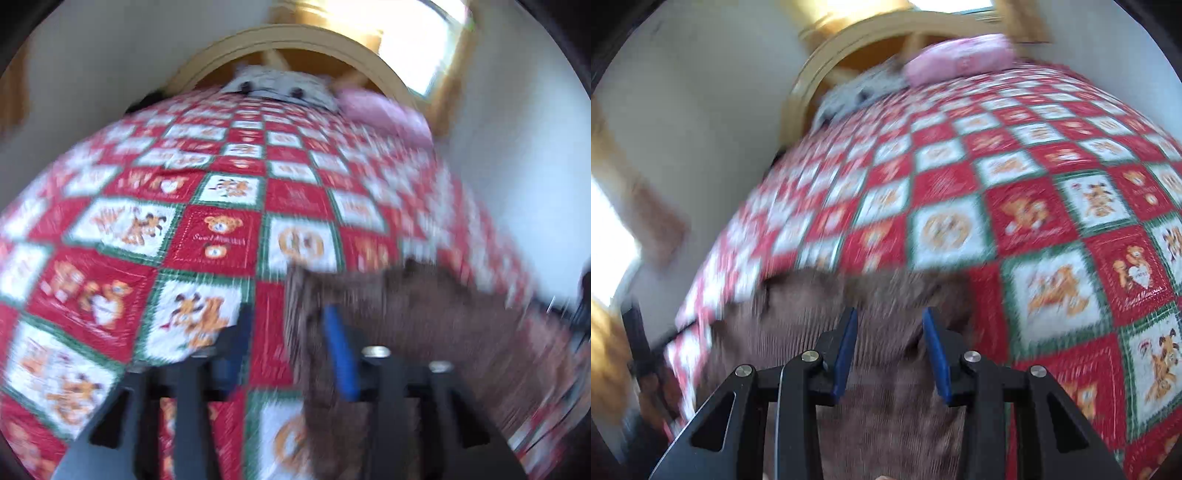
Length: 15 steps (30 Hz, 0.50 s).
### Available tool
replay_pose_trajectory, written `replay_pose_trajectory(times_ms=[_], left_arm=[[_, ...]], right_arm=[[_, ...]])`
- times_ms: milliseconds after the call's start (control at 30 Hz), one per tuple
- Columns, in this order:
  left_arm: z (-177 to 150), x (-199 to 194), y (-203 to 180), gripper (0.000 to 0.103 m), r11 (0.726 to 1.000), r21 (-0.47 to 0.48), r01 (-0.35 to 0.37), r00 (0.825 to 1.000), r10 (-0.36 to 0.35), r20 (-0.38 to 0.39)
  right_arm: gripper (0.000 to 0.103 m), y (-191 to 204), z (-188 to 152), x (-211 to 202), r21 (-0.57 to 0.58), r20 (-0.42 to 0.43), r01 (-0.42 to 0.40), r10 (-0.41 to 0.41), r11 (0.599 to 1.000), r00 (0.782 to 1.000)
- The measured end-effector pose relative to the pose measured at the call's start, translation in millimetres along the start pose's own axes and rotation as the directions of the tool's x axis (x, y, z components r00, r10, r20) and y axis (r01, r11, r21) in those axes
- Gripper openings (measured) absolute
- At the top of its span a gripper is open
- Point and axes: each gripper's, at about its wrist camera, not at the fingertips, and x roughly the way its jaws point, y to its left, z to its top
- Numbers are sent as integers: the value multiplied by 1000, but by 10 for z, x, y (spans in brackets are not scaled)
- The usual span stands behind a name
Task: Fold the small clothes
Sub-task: 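Lift the hem with both tools and fold it over toward the collar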
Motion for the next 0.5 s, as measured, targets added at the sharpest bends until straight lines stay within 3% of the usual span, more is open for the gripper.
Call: replay_pose_trajectory(times_ms=[133,233,300,400,500], left_arm=[[-242,111,-365,64,968,249,-24,995,47,-86],[-253,301,-547,67,930,355,-97,986,139,-94],[-107,394,-550,71,929,332,-163,978,197,-71],[212,509,-428,71,928,244,-283,954,298,-26],[372,552,-227,71,924,150,-352,934,357,-9]], right_arm=[[38,108,-221,235,-111,-164,87,-104,990,981],[38,115,-130,425,-131,-179,132,-155,983,972],[38,129,46,498,-129,-149,152,-171,980,974],[38,110,390,539,-127,-32,227,-233,965,972],[38,51,532,523,-85,5,255,-255,963,967]])
